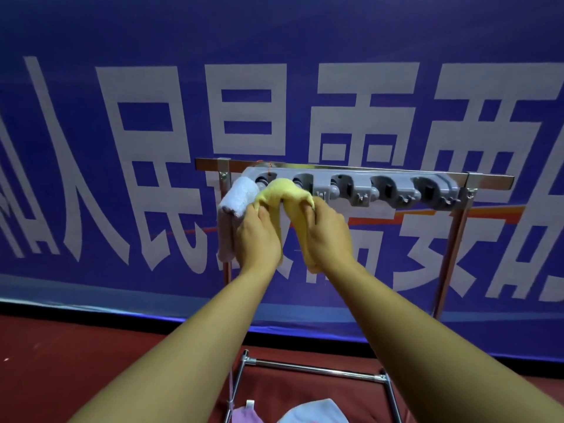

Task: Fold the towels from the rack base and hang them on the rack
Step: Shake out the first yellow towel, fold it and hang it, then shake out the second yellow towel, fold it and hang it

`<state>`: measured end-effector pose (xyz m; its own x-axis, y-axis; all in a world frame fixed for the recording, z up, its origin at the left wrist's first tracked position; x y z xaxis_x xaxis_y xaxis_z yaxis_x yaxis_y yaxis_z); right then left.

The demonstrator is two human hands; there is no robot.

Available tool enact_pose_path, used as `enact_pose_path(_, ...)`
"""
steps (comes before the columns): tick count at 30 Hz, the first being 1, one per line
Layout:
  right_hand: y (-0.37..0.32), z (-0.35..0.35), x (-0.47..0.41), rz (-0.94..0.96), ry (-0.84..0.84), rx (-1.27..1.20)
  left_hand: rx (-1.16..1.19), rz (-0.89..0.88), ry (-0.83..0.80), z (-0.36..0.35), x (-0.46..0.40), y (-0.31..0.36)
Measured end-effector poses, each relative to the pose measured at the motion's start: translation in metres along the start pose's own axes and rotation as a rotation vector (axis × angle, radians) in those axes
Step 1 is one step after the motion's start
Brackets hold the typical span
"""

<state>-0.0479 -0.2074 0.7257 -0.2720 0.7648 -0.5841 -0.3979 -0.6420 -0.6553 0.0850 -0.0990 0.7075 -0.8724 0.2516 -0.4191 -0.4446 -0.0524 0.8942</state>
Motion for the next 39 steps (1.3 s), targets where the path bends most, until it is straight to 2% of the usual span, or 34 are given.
enact_pose_path(2, 0.013, -0.016, 0.008, 0.008, -0.039, -0.028, 0.080, 0.029, -0.073, -0.015, 0.002, -0.021)
enact_pose_path(5, 0.017, -0.040, 0.026, 0.067, -0.142, -0.142, 0.235, 0.083, -0.273, -0.038, 0.016, -0.042)
enact_pose_path(8, 0.020, -0.050, 0.039, 0.076, -0.202, -0.183, 0.330, 0.145, -0.362, -0.046, 0.022, -0.062)
enact_pose_path(13, 0.042, -0.055, 0.058, 0.045, -0.263, -0.187, 0.211, 0.164, -0.509, -0.046, 0.038, -0.086)
enact_pose_path(17, 0.078, -0.059, 0.089, -0.005, -0.296, -0.114, 0.057, 0.083, -0.583, -0.045, 0.067, -0.120)
enact_pose_path(24, 0.218, -0.114, 0.216, -0.135, -0.484, 0.119, -0.260, 0.038, -0.756, -0.056, 0.170, -0.263)
enact_pose_path(34, 0.419, -0.211, 0.429, -0.315, -0.884, 0.289, -0.458, 0.348, -0.946, -0.071, 0.312, -0.498)
enact_pose_path(37, 0.470, -0.233, 0.471, -0.368, -0.986, 0.384, -0.541, 0.386, -1.008, -0.080, 0.340, -0.549)
enact_pose_path(39, 0.497, -0.246, 0.489, -0.325, -1.031, 0.482, -0.583, 0.366, -1.040, -0.087, 0.354, -0.577)
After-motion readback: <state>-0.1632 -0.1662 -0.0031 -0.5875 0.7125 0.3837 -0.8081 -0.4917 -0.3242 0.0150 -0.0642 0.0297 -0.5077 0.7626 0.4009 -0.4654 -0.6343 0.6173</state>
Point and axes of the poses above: each hand's wrist, its own x-axis away from the middle knuckle, its own z-axis out of the back of the hand, y = z × x, the point moved 10 cm from there along -x, towards the middle knuckle, and after that the axes turned 10 degrees about y, right-handed, at the moved point
